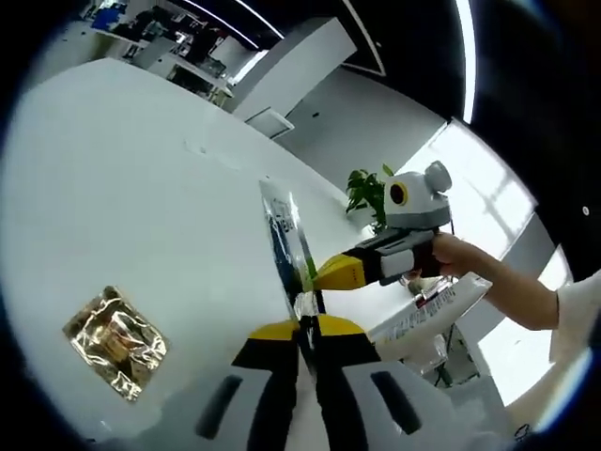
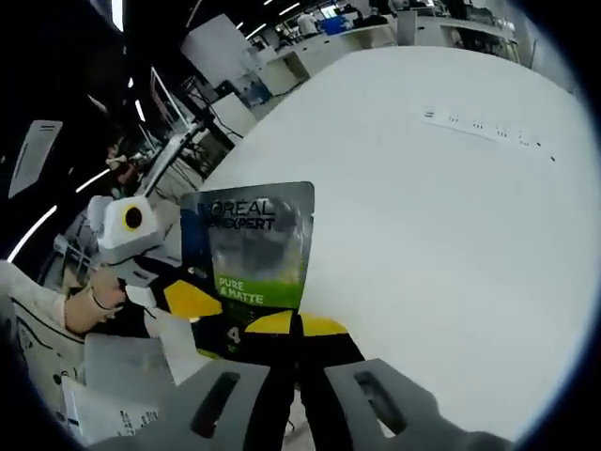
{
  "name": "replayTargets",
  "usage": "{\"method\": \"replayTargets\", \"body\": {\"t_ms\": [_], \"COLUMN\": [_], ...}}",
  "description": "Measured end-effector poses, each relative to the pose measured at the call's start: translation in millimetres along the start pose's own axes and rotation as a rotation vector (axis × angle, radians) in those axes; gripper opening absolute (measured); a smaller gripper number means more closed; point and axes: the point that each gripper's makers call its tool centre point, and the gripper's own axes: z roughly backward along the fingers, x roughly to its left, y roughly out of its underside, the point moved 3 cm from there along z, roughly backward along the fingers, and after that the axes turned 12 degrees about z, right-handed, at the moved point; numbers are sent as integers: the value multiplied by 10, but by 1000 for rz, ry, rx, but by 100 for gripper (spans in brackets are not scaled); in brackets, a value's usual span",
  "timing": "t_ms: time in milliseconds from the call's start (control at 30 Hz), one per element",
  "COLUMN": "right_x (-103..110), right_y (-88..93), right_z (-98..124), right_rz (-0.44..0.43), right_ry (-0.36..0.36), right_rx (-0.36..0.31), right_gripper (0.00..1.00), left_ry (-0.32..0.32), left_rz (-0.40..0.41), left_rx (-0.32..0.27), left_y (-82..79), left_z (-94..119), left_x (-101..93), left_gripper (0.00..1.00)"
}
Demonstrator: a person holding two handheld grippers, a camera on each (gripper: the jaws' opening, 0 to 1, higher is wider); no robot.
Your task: Arrange the skincare products in the storage area until every visible bottle or jar stands upright without overlapping.
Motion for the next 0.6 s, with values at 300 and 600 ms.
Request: {"method": "replayTargets", "body": {"t_ms": [300, 600], "right_x": [189, 339], "right_y": [-83, -161], "right_z": [23, 164], "right_rz": [77, 175], "right_ry": [11, 80], "right_rx": [-27, -35], "right_gripper": [1, 4], "left_ry": [8, -16], "left_rz": [-62, -154], "left_rx": [-25, -48], "left_y": [-93, -71], "left_z": [117, 220], "left_x": [-196, -354], "left_gripper": [0, 0]}}
